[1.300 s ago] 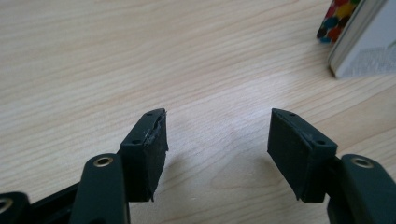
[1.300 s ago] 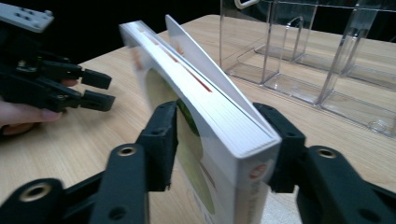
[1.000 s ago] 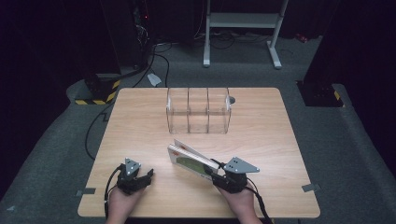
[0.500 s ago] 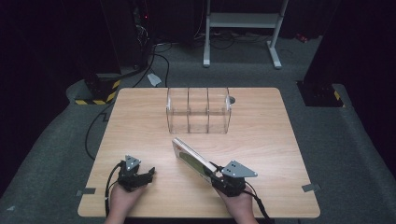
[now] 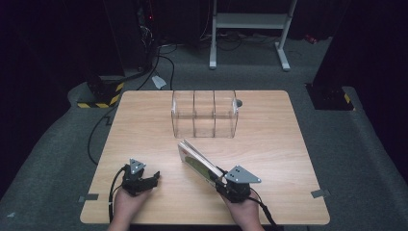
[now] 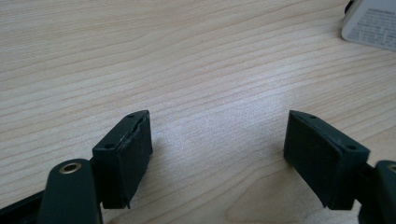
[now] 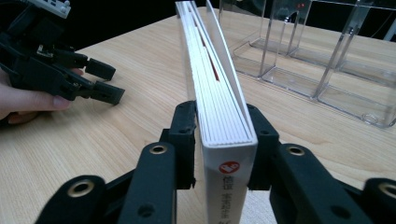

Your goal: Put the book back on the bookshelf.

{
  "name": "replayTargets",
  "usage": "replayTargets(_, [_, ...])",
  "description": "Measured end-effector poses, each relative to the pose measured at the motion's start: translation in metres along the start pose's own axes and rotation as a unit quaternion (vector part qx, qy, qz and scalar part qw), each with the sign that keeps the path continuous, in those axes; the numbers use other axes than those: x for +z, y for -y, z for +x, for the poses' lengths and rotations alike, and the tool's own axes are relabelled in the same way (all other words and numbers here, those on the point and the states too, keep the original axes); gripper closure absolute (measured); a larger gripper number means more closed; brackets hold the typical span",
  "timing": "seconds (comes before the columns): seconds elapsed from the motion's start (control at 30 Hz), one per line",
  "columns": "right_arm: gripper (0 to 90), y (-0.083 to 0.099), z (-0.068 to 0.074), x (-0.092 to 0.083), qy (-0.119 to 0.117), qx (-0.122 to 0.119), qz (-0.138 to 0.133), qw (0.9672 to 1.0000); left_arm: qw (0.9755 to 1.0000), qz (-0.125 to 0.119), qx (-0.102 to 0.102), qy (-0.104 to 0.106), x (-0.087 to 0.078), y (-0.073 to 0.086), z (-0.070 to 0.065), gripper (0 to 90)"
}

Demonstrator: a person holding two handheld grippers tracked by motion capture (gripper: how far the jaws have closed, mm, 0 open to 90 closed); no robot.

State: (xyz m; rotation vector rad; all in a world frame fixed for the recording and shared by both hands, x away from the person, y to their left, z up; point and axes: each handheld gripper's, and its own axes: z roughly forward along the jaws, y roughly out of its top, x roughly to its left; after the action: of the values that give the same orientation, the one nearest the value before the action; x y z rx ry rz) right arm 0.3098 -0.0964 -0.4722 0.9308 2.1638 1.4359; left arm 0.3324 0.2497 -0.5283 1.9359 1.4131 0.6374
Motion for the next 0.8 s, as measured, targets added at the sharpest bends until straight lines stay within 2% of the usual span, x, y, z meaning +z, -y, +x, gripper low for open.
replayTargets(0.03, [74.0,0.0,0.003,0.0,0.015,-0.008,0.002,0.9998,1.0,0.0,0.0,0.0,0.0,0.0,0.0,23.7])
replayTargets(0.23, [74.8,0.001,0.002,-0.002,0.021,0.0,-0.005,0.9998,1.0,0.0,0.0,0.0,0.0,0.0,0.0,23.7])
replayTargets(0.47, [75.0,-0.002,0.002,-0.008,0.033,-0.003,-0.017,0.9993,1.0,0.0,0.0,0.0,0.0,0.0,0.0,23.8])
replayTargets(0.8, [75.1,-0.007,-0.008,-0.021,0.059,-0.003,-0.028,0.9979,1.0,0.0,0.0,0.001,0.0,0.0,0.0,23.8])
